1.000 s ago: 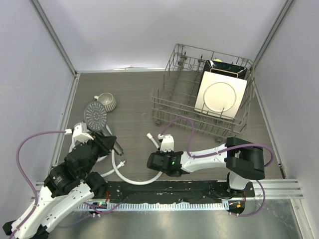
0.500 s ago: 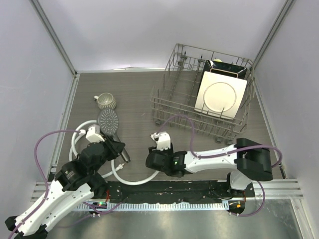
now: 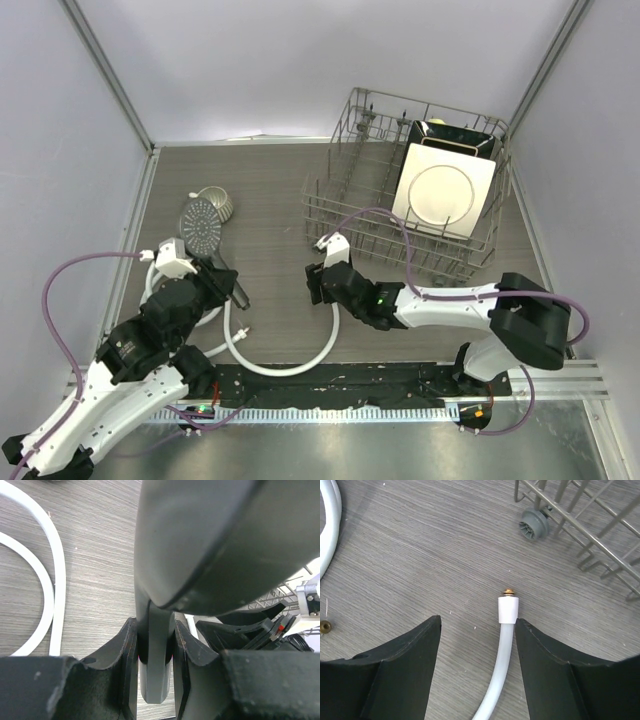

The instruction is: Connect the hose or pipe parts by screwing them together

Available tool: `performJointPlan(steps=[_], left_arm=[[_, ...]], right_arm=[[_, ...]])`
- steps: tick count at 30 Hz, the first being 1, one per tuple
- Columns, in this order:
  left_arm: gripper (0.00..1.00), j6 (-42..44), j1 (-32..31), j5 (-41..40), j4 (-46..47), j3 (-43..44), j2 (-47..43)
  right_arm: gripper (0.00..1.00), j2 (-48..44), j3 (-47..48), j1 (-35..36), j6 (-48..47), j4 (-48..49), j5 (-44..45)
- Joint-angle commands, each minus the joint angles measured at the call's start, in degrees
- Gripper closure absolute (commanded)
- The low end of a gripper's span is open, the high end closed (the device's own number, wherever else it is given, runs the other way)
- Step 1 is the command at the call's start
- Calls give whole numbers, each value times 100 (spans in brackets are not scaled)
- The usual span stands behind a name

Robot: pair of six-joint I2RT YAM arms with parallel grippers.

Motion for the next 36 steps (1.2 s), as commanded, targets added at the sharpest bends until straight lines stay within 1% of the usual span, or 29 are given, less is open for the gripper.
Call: performJointPlan(steps=[1,8,11,16,20,23,28,36], left_arm=[[100,174,8,-377,267,251,-45],[100,86,9,-157,258,206,-167],[100,86,0,-148,214,224,-211],[100,60,9,-113,161,215,-273],[100,25,8,-113,179,171,-317],[100,7,0,-96,179,163,-308],[100,-19,0,-60,188,163,-317],[100,-19,9,-78,161,224,-352]], right_arm=[[35,282,23,-72,-459,614,-59],[41,722,-37,-116,-361,868,284],[41,713,-257,-178,-432,1211,214],[43,827,-424,-275,-467,1492,12],[44,942,-477,-301,-476,1563,-6],[47,1029,-504,-327,-449,1686,-32],[50,1319,-469,-345,-414,1765,-59],[56,1495,-583,-345,-379,1932,108]])
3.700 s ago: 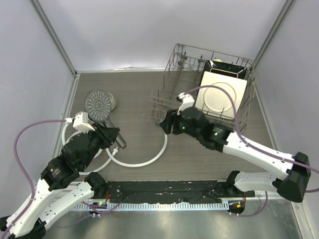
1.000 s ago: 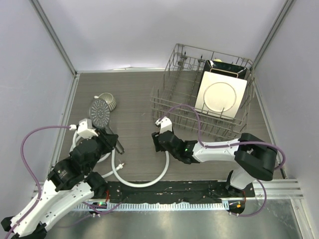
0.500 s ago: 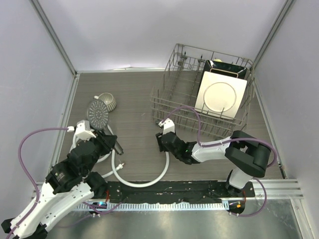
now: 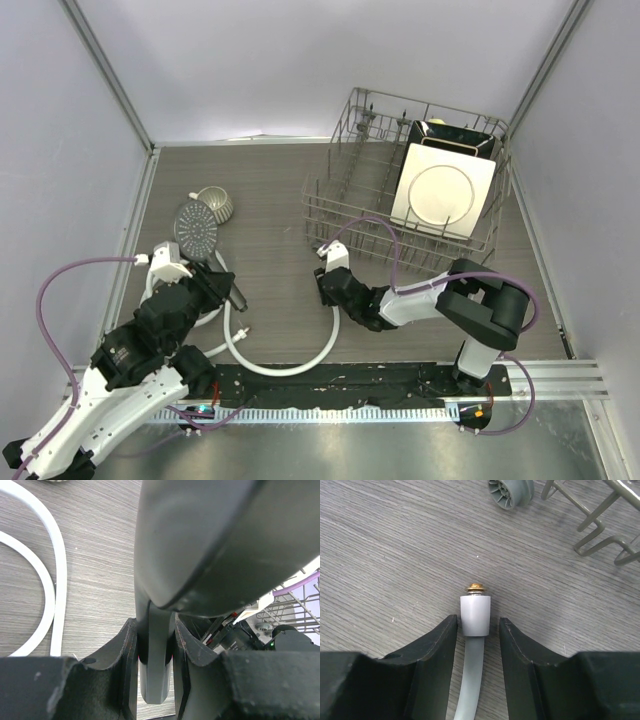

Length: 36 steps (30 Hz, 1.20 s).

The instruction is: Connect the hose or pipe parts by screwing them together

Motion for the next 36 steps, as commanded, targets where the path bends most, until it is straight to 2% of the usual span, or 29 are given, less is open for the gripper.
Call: performJointPlan(steps=[1,7,9,10,11,13,16,23,27,31,36], left_arm=[[100,-28,9,-63,316,218,-66],[100,-28,0,-28,378,218,13],[100,-28,0,-19,431,191,57],[100,-19,8,-19,457,182,92],[100,-10,0,-10,501,156,118],[100,33,0,-19,562,156,232],[100,156,8,-150,563,304,478],[100,516,8,-326,650,1253,1120],[100,570,0,-265,791,1693,1331],[100,552,9,-300,870,2106,1376],[100,517,0,-449,1046,2265,1200]], right_arm=[[56,132,-106,-26,19,378,117],[61,255,-238,-26,-200,861,108],[71,264,-282,-26,-437,1159,73],[79,246,-326,-26,-508,1274,64],[93,211,-326,-26,-578,1371,64],[99,18,-309,-26,-807,1556,3],[99,-473,-413,-17,-1106,2047,-347],[99,-1669,-774,-26,-1861,4119,-1561],[99,-2161,-162,-35,-2195,3966,-1895],[99,-2452,191,-122,-2100,4297,-2220],[99,-2373,587,-333,-1302,5273,-2607]])
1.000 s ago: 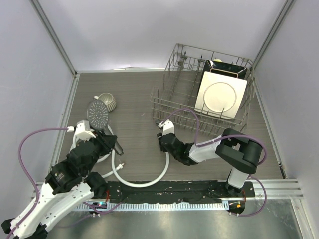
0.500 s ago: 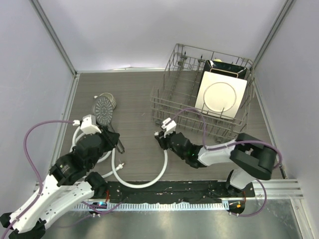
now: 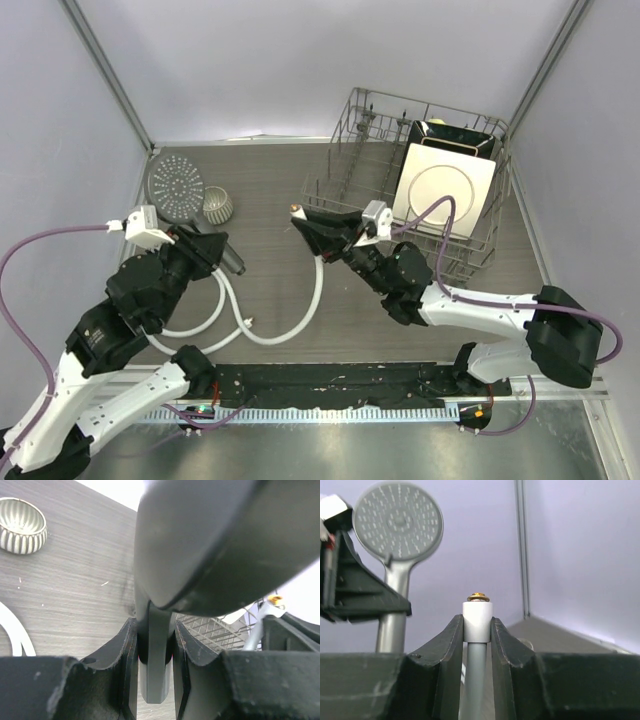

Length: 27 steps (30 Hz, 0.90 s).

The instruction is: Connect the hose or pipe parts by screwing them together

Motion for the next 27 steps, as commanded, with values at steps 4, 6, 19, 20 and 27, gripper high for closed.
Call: performJointPlan(steps=[4,6,19,20,27], left_arm=[[100,32,0,-393,605,325,-228],[100,23,0,-411,604,299,-245],[100,155,0,-534,192,-44,-289],[100,146,8,-534,174,-70,-298],[100,84,8,-525,139,-176,-430]], right_arm=[[99,156,1026,-288,938,1515,-532],[99,297,1185,-376,1140,1917,-471],[99,676,3703,-877,-1801,-3436,-2316],[99,806,4048,-912,-1960,-4389,-2394],[99,1772,7167,-983,-2323,-7376,-2483]])
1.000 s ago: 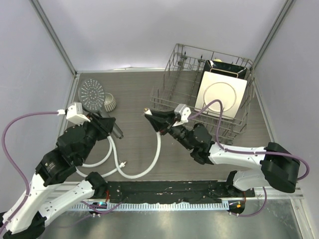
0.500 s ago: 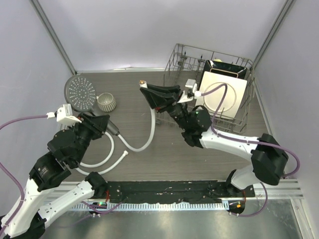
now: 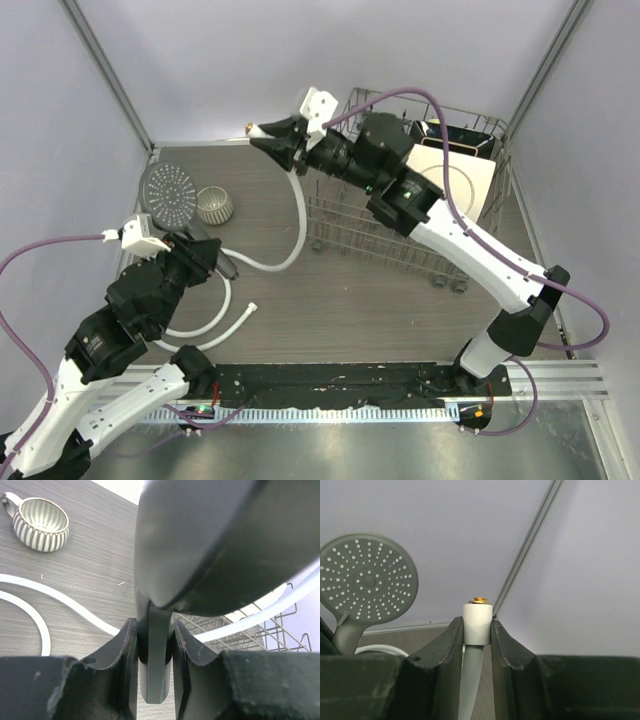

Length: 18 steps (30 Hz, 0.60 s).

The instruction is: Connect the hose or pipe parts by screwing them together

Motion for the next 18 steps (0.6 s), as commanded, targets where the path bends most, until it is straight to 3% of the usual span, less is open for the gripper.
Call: performJointPlan(steps=[1,3,4,5,6,7,8,10,13,15,18], left_arm=[[100,80,9,-232,270,34,-146],[100,80,8,-267,305,-19,-172],[100,89,0,-267,340,-28,-172],[100,115,8,-267,375,-45,-164],[100,115,0,-267,419,-46,-129],[100,124,8,-250,445,-46,-59],[100,133,9,-206,472,-46,-15],[100,133,0,-162,533,-54,56],[100,63,8,-118,542,-54,118],[100,19,8,-100,551,-72,65],[100,45,0,-127,542,59,30]], right_arm=[[99,248,1462,-86,-355,-1977,-197],[99,84,1098,-113,21,-1595,-476],[99,-92,624,-139,746,-939,-565],[99,-242,98,-191,1362,834,-696],[99,-330,-856,-279,1977,1835,-976],[99,-288,-1074,-410,3036,2654,-1092],[99,-192,-1077,-446,3352,3367,-1119],[99,89,-814,-447,3582,3496,-857],[99,327,-726,-499,4286,4497,-662],[99,407,-437,-500,4094,4061,-645],[99,214,-715,-526,3823,4236,-1091]])
